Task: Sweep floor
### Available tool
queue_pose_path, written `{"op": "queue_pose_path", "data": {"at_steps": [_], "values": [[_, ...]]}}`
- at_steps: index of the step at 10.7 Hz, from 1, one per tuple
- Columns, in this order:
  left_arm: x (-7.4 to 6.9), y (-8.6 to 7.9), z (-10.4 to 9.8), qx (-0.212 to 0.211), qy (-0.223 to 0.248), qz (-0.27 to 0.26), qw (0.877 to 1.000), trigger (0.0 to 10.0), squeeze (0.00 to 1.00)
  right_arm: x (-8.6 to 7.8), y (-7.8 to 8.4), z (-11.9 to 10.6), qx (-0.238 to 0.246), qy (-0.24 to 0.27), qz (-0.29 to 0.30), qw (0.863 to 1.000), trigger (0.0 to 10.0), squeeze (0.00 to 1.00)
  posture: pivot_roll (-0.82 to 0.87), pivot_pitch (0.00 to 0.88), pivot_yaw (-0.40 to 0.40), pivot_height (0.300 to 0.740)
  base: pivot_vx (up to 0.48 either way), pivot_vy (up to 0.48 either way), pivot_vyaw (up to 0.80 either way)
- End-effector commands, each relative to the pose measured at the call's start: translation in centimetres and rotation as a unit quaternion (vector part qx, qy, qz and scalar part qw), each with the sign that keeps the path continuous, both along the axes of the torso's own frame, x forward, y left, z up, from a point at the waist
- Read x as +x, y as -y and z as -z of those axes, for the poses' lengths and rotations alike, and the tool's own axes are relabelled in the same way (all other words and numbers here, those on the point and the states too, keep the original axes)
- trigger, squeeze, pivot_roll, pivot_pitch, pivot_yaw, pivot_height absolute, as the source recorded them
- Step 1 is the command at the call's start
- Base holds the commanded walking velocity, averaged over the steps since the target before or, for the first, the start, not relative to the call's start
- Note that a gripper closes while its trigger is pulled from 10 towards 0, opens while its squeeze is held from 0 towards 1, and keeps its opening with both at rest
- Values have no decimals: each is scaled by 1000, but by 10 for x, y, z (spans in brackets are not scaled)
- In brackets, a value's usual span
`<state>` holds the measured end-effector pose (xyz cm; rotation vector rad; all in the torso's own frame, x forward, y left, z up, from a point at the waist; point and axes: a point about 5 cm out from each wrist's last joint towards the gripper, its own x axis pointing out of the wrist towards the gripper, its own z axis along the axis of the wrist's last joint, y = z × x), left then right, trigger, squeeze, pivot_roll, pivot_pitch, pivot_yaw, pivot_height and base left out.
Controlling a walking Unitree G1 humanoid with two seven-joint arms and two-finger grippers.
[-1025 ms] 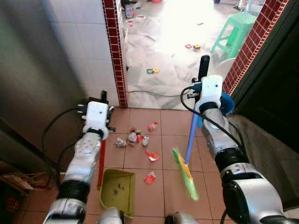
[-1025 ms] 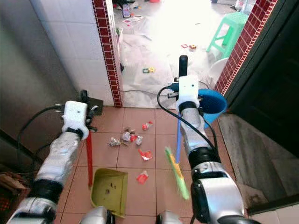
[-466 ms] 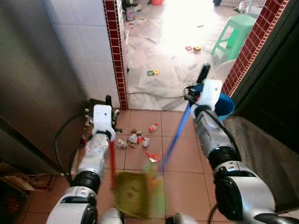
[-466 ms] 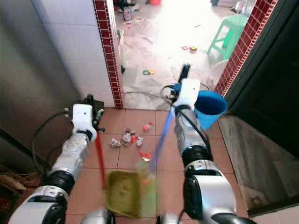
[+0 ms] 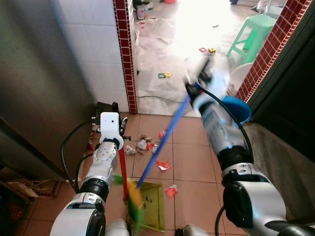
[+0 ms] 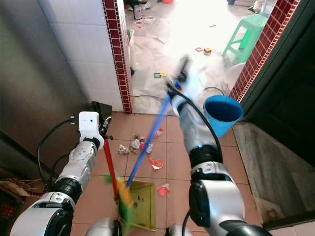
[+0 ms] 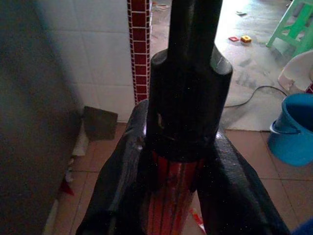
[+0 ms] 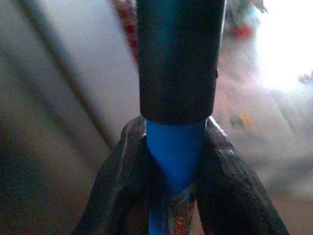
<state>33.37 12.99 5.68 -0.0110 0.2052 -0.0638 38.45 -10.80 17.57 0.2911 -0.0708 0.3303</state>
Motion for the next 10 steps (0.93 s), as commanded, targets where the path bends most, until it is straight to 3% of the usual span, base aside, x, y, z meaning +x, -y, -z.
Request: {"op": "queue_pose_path", "data": {"at_steps": [1,2,4,6,7,9,10], "values": [[-12,10,23,0,-64,22,998,10000,0,2,2,-37,-52,101,-3,994,10000,0,-54,47,-8,740,0,0,0],[-10,10,21,15,-61,23,998,10000,0,1,11,-42,-87,126,18,988,10000,0,-54,47,-8,740,0,0,0],[-7,4,14,26,-27,-4,999,10000,0,2,48,-38,-145,138,116,973,10000,0,-45,41,-9,740,0,0,0],[-12,-3,22,25,-46,-27,998,10000,0,-1,61,-24,-205,131,161,957,10000,0,-46,42,-8,740,0,0,0],[-11,-3,21,28,-47,-27,998,10000,0,-3,66,-6,-219,99,185,953,10000,0,-45,41,-6,740,0,0,0],[-12,-5,25,28,-64,-44,997,10000,0,-13,48,46,-158,-7,150,976,10000,0,-46,42,-3,740,0,0,0],[-12,-13,25,35,-65,-81,994,10000,0,-19,24,64,-109,-46,110,987,10000,0,-40,46,-3,740,0,0,0]]}}
